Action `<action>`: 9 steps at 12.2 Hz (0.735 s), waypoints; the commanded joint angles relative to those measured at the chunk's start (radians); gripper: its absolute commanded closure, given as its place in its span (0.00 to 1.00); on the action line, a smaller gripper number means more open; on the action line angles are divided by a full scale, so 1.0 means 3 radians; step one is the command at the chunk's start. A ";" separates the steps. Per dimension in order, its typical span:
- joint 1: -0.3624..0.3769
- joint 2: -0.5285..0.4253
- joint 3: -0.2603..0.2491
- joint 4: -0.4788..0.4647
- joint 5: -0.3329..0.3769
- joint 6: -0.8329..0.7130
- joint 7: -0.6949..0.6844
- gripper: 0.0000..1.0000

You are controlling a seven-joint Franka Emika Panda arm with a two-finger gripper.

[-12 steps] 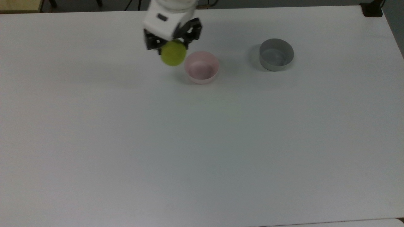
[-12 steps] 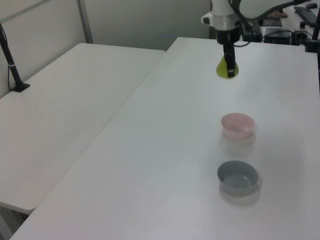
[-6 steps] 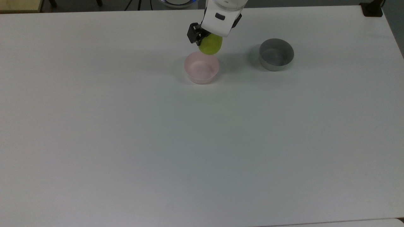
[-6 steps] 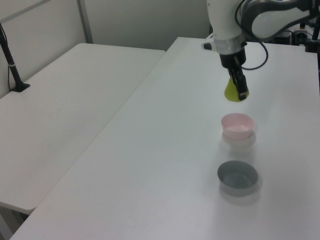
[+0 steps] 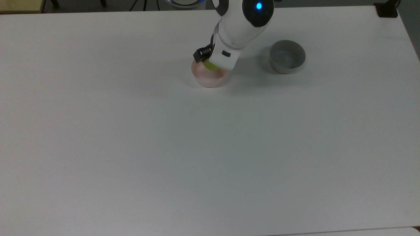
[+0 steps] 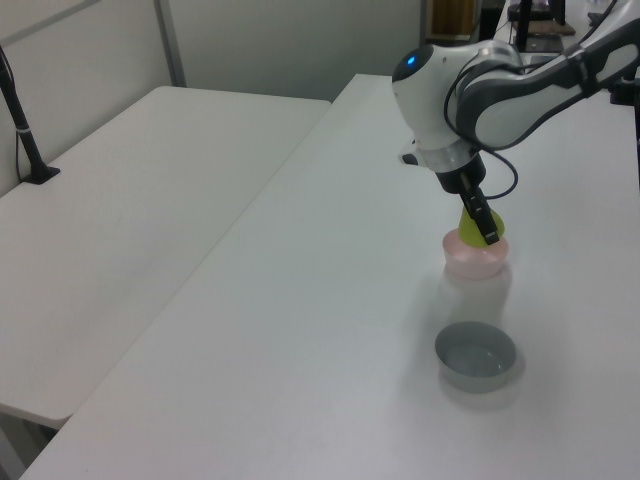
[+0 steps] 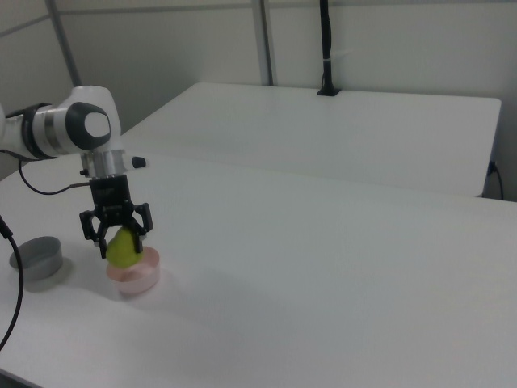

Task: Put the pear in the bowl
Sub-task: 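Lower the pear into the pink bowl and open the gripper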

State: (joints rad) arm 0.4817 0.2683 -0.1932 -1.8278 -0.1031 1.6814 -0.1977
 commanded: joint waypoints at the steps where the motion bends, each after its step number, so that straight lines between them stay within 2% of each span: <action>1: -0.0108 0.0112 0.0025 -0.0002 -0.0024 0.0137 -0.0159 0.69; 3: -0.0108 0.0190 0.0025 -0.0002 -0.0024 0.0178 -0.0159 0.68; 4: -0.0102 0.0190 0.0025 -0.0002 -0.0024 0.0178 -0.0159 0.64; 5: -0.0107 0.0190 0.0025 0.0003 -0.0024 0.0178 -0.0159 0.55; 8: -0.0107 0.0185 0.0025 0.0018 -0.0009 0.0173 -0.0062 0.10; 9: -0.0102 0.0180 0.0025 0.0028 -0.0009 0.0168 -0.0022 0.00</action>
State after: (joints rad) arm 0.4509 0.3352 -0.1889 -1.8209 -0.1031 1.7203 -0.2267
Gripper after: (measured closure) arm 0.176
